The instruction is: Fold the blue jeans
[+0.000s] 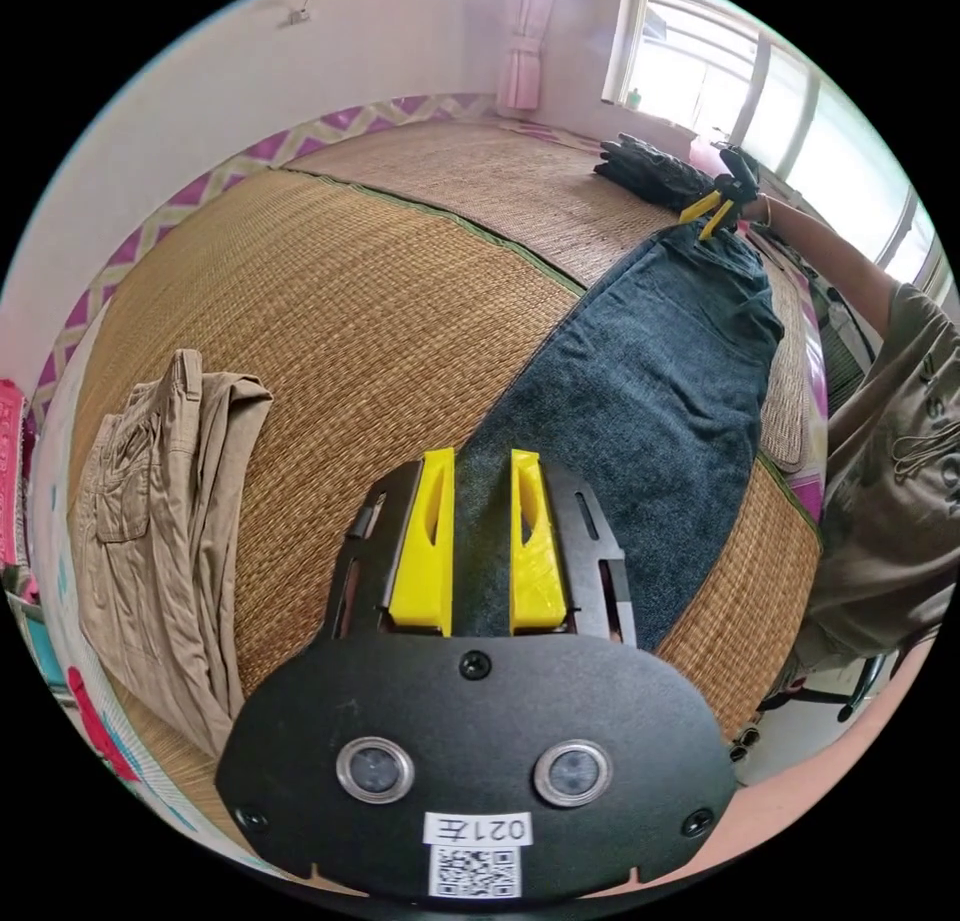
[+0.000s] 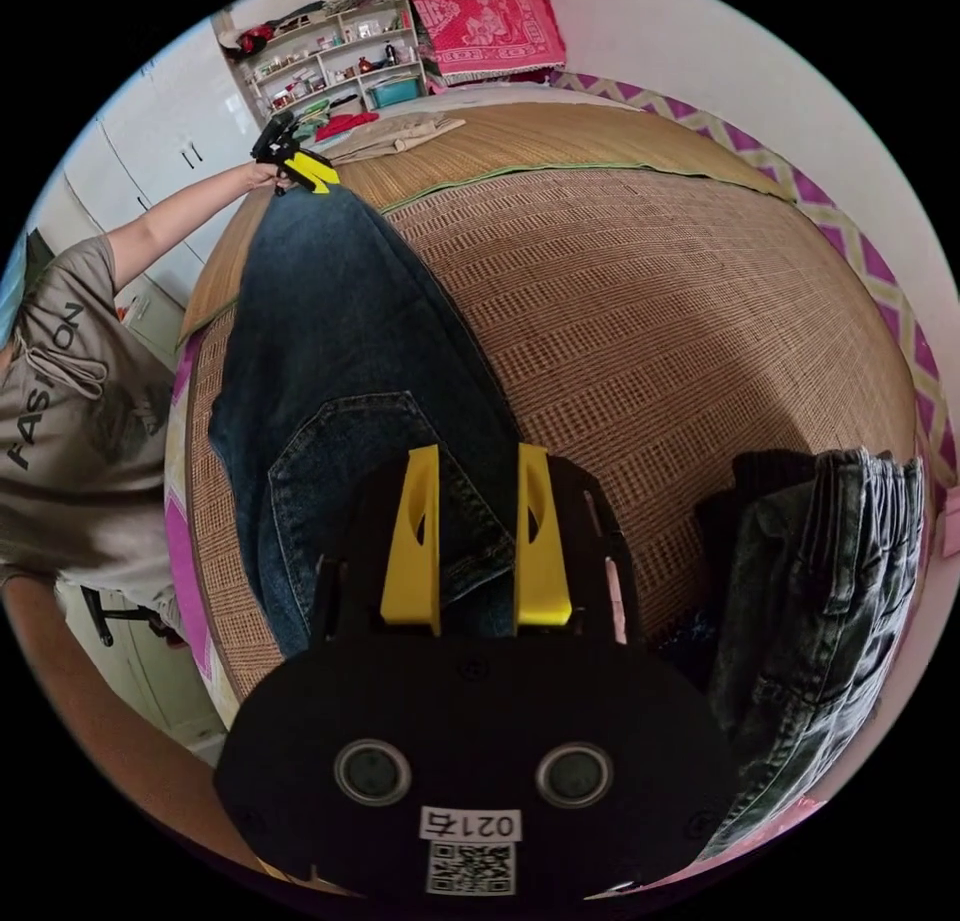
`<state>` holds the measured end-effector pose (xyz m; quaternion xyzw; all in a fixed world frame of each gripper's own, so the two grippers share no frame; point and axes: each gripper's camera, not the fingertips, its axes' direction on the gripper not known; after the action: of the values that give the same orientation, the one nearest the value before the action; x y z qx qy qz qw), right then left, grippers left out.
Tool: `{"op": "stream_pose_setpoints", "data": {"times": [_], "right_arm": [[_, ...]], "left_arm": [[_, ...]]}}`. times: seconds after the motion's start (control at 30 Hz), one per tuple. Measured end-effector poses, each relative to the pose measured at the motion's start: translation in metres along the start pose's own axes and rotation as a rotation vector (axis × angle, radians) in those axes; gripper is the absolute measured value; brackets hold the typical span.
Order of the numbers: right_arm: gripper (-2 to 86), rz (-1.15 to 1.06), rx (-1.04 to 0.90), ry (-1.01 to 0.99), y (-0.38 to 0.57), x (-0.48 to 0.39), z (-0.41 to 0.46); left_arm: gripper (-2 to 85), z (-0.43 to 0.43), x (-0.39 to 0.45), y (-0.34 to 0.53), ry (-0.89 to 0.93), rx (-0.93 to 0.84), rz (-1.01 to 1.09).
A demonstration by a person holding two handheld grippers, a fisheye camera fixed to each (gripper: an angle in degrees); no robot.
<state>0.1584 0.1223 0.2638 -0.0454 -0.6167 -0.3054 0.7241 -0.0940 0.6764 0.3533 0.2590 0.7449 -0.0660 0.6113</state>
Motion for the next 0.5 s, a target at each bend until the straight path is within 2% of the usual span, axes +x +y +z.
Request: {"op": "stream_pose_setpoints", "data": {"times": [0.07, 0.13, 0.3, 0.5], "right_arm": [[1.9, 0.006, 0.012, -0.012, 0.007, 0.003, -0.01], [0.0, -0.003, 0.044, -0.029, 0.015, 0.002, -0.019], [-0.9, -0.07, 0.104, 0.02, 0.038, -0.023, -0.05], [-1.0, -0.23, 0.248, 0.135, 0.107, -0.13, -0.119]], "left_arm": [[0.8, -0.008, 0.006, 0.0, -0.021, 0.031, 0.022], [-0.4, -0.019, 0.011, 0.006, -0.028, 0.089, 0.043], [-0.9, -0.057, 0.023, 0.027, -0.019, 0.222, 0.072], [-1.0, -0.143, 0.087, 0.108, -0.005, 0.417, 0.143]]}}
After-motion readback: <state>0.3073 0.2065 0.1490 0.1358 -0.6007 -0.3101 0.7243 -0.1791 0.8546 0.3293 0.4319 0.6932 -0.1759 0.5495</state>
